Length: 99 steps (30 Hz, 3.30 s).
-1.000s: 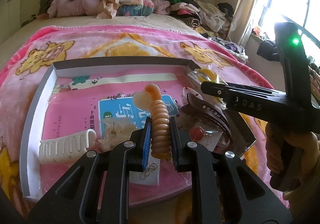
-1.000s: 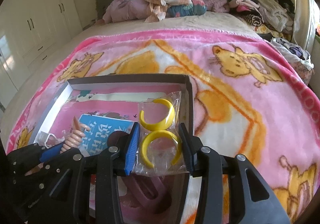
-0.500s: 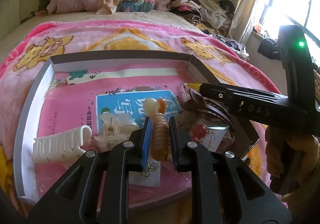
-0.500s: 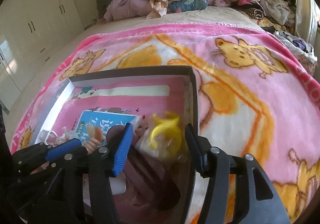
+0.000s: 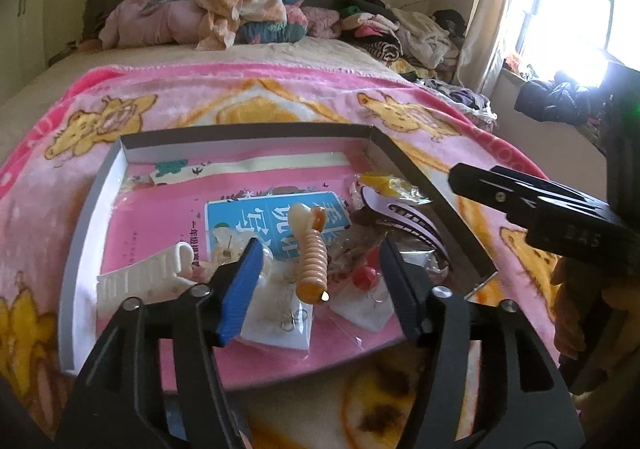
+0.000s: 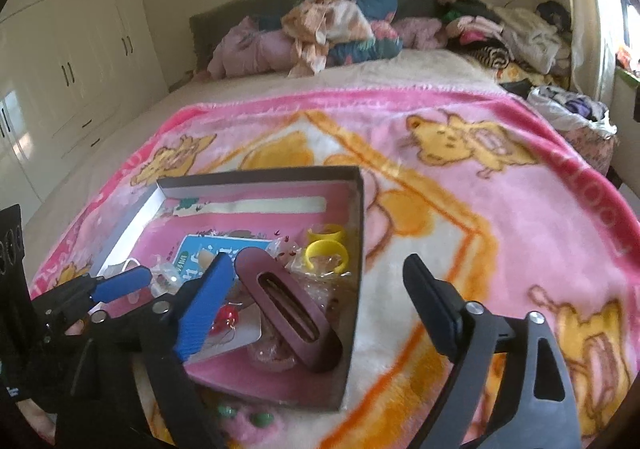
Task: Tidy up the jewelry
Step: 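Open the left tool to drop the hair tie while the right tool releases the ring bag, then grasp the blue cube with the left tool while the right tool grasps the pink pom-pom clip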
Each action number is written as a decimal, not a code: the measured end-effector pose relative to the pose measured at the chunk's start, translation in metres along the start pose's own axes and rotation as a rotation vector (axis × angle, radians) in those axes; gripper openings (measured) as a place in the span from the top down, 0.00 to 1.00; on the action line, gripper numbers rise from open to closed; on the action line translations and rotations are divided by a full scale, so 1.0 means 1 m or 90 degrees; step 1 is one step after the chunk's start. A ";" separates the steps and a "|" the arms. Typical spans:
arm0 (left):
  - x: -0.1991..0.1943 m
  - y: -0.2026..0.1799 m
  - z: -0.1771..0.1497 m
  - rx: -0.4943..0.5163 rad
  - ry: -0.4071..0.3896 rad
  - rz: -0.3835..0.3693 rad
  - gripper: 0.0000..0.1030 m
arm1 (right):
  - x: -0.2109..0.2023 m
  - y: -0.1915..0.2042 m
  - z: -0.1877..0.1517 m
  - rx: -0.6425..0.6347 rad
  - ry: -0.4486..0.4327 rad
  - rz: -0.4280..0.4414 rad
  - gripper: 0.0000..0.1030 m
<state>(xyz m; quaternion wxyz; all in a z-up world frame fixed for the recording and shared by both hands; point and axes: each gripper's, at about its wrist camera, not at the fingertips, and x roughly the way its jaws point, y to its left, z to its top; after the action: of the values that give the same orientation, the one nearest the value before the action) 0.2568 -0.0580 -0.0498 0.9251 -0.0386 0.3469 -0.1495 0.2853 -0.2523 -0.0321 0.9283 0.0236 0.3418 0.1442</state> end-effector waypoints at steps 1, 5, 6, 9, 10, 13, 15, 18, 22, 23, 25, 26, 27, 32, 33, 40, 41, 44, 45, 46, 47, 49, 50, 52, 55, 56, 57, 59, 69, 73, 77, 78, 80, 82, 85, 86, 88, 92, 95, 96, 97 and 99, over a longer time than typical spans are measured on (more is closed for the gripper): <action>-0.003 -0.001 0.000 0.001 -0.003 0.000 0.44 | -0.005 0.000 -0.001 0.000 -0.008 -0.004 0.14; -0.016 -0.007 -0.001 0.015 -0.021 0.011 0.37 | -0.024 0.000 -0.003 -0.003 -0.038 -0.011 0.13; -0.020 -0.009 -0.001 0.018 -0.025 0.015 0.36 | -0.030 0.000 -0.004 -0.003 -0.044 -0.011 0.12; -0.030 -0.011 -0.002 0.017 -0.035 0.019 0.25 | -0.043 0.001 -0.006 0.000 -0.057 -0.006 0.11; -0.033 -0.011 -0.002 0.015 -0.038 0.020 0.21 | -0.046 0.002 -0.007 0.000 -0.059 -0.006 0.11; -0.043 -0.011 -0.004 0.013 -0.050 0.023 0.16 | -0.057 0.004 -0.009 0.001 -0.069 -0.001 0.10; -0.049 -0.011 -0.005 0.012 -0.057 0.026 0.12 | -0.062 0.006 -0.011 0.001 -0.073 0.000 0.10; -0.058 -0.011 -0.007 0.010 -0.067 0.030 0.11 | -0.071 0.010 -0.015 -0.002 -0.079 0.003 0.10; -0.068 -0.008 -0.012 0.009 -0.075 0.039 0.11 | -0.080 0.015 -0.023 -0.010 -0.087 0.005 0.10; -0.070 -0.007 -0.014 0.008 -0.075 0.040 0.11 | -0.082 0.017 -0.025 -0.013 -0.088 0.006 0.10; -0.076 -0.004 -0.018 0.005 -0.078 0.046 0.11 | -0.085 0.021 -0.030 -0.019 -0.089 0.005 0.10; -0.078 -0.002 -0.019 0.004 -0.079 0.047 0.11 | -0.087 0.023 -0.033 -0.022 -0.091 0.005 0.10; -0.079 0.000 -0.021 0.003 -0.080 0.048 0.11 | -0.088 0.025 -0.034 -0.024 -0.091 0.005 0.10; -0.087 0.007 -0.027 -0.003 -0.084 0.056 0.11 | -0.091 0.035 -0.048 -0.039 -0.087 0.009 0.10; -0.089 0.009 -0.029 -0.004 -0.082 0.057 0.11 | -0.091 0.037 -0.051 -0.042 -0.086 0.008 0.10; -0.087 0.027 -0.046 -0.017 -0.052 0.071 0.11 | -0.079 0.043 -0.069 -0.053 -0.057 0.007 0.10; -0.086 0.030 -0.050 -0.019 -0.046 0.071 0.11 | -0.076 0.043 -0.073 -0.055 -0.052 0.005 0.10; -0.082 0.040 -0.059 -0.025 -0.030 0.080 0.11 | -0.067 0.043 -0.082 -0.061 -0.037 0.004 0.10; -0.081 0.042 -0.062 -0.028 -0.026 0.081 0.11 | -0.064 0.043 -0.084 -0.061 -0.032 0.004 0.10; -0.080 0.046 -0.065 -0.034 -0.020 0.080 0.11 | -0.060 0.043 -0.086 -0.062 -0.025 0.004 0.10; -0.078 0.048 -0.066 -0.038 -0.015 0.079 0.11 | -0.055 0.042 -0.088 -0.062 -0.017 0.002 0.11; -0.074 0.052 -0.070 -0.040 -0.005 0.076 0.11 | -0.046 0.042 -0.091 -0.060 -0.001 0.002 0.12; -0.070 0.054 -0.072 -0.040 0.002 0.076 0.11 | -0.042 0.042 -0.093 -0.059 0.007 0.003 0.14; -0.064 0.055 -0.075 -0.046 0.014 0.066 0.11 | -0.029 0.042 -0.095 -0.055 0.032 0.005 0.21; -0.055 0.057 -0.078 -0.055 0.028 0.057 0.11 | -0.015 0.043 -0.098 -0.050 0.060 0.010 0.30; -0.052 0.057 -0.078 -0.058 0.030 0.053 0.12 | -0.009 0.042 -0.098 -0.044 0.071 0.013 0.32; -0.051 0.056 -0.079 -0.059 0.031 0.051 0.15 | -0.006 0.042 -0.099 -0.041 0.077 0.015 0.36; -0.048 0.054 -0.077 -0.061 0.033 0.043 0.20 | 0.000 0.041 -0.099 -0.032 0.088 0.022 0.40; -0.033 0.052 -0.076 -0.074 0.055 0.036 0.65 | -0.003 0.048 -0.100 -0.036 0.082 0.036 0.57; -0.044 0.048 -0.076 -0.062 0.040 0.026 0.65 | -0.012 0.046 -0.101 -0.026 0.073 0.041 0.57; -0.055 0.043 -0.073 -0.055 0.025 0.016 0.65 | -0.022 0.051 -0.102 -0.033 0.063 0.057 0.59; -0.057 0.042 -0.071 -0.054 0.022 0.013 0.65 | -0.025 0.054 -0.103 -0.040 0.059 0.057 0.59; -0.061 0.038 -0.068 -0.050 0.014 0.012 0.65 | -0.031 0.059 -0.102 -0.049 0.053 0.066 0.59; -0.067 0.034 -0.064 -0.044 0.003 0.009 0.65 | -0.036 0.064 -0.100 -0.055 0.046 0.074 0.59; -0.072 0.030 -0.057 -0.037 -0.009 0.008 0.65 | -0.042 0.069 -0.094 -0.065 0.034 0.084 0.59; -0.073 0.028 -0.055 -0.036 -0.012 0.008 0.65 | -0.045 0.071 -0.091 -0.067 0.029 0.086 0.59; -0.074 0.028 -0.051 -0.034 -0.015 0.008 0.65 | -0.047 0.071 -0.086 -0.067 0.023 0.089 0.59; -0.073 0.027 -0.043 -0.035 -0.021 0.010 0.65 | -0.051 0.069 -0.072 -0.067 0.006 0.086 0.59; -0.070 0.025 -0.037 -0.030 -0.023 0.009 0.65 | -0.053 0.066 -0.062 -0.061 -0.004 0.084 0.59; -0.069 0.024 -0.033 -0.029 -0.025 0.010 0.65 | -0.053 0.065 -0.059 -0.061 -0.007 0.082 0.59; -0.067 0.024 -0.031 -0.027 -0.027 0.008 0.65 | -0.052 0.065 -0.056 -0.062 -0.009 0.079 0.59; -0.064 0.023 -0.025 -0.023 -0.030 0.009 0.65 | -0.052 0.062 -0.050 -0.061 -0.015 0.074 0.59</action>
<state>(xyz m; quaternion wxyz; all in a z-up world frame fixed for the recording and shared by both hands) 0.2005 -0.0162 -0.0320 0.9331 -0.0567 0.3281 -0.1358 0.1998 -0.2102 -0.0287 0.9223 0.0011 0.3218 0.2140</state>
